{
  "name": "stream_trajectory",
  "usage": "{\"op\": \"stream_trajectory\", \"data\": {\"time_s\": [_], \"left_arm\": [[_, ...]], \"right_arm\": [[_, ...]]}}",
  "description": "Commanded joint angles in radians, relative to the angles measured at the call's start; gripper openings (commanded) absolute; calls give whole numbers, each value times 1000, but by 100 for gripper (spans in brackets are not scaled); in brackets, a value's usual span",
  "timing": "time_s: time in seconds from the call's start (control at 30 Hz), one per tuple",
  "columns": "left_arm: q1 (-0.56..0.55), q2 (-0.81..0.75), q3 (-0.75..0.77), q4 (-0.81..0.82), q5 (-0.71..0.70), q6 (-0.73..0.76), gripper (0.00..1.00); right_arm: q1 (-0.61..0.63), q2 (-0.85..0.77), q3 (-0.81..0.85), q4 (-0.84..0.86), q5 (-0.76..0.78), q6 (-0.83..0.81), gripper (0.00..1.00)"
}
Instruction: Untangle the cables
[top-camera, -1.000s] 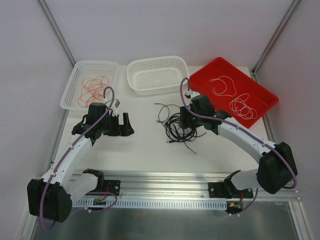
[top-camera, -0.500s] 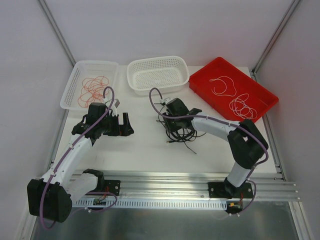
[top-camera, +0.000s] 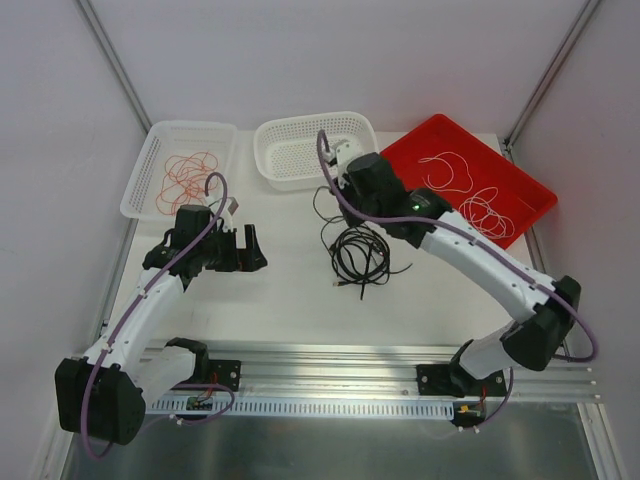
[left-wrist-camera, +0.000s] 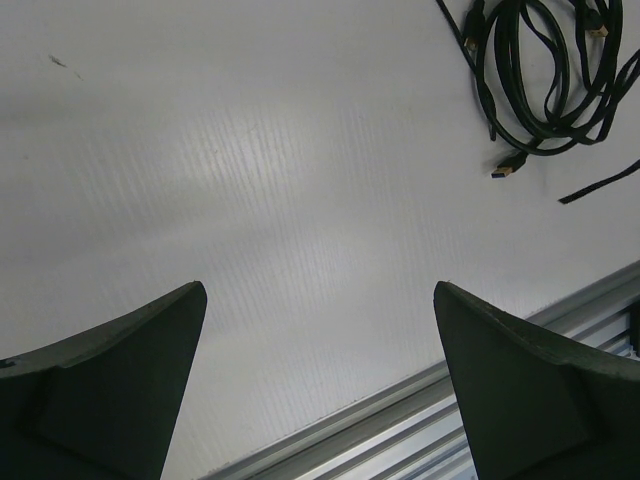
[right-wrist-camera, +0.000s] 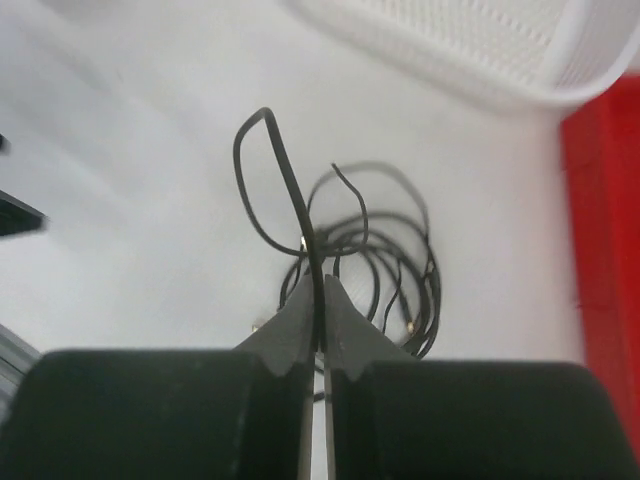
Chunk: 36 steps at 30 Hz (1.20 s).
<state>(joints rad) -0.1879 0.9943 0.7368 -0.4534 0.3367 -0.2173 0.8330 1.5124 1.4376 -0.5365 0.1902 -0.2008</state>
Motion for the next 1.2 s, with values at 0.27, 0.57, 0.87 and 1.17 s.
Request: {"op": "stream_trajectory", "data": {"time_s": [0.27, 0.57, 0.87, 1.17], "left_arm": [[7, -13, 13, 2, 24, 18, 99], [8, -3, 13, 2, 24, 19, 99], [7, -6, 13, 2, 27, 22, 99], [7, -23, 15, 5, 71, 25, 99]], "right_arm": [[15, -237, 511, -55, 0, -127, 1], [15, -340, 362, 172, -46, -78, 1], [-8, -193, 110, -177, 104, 127, 1], [-14, -205, -152, -18, -262, 244, 1]]}}
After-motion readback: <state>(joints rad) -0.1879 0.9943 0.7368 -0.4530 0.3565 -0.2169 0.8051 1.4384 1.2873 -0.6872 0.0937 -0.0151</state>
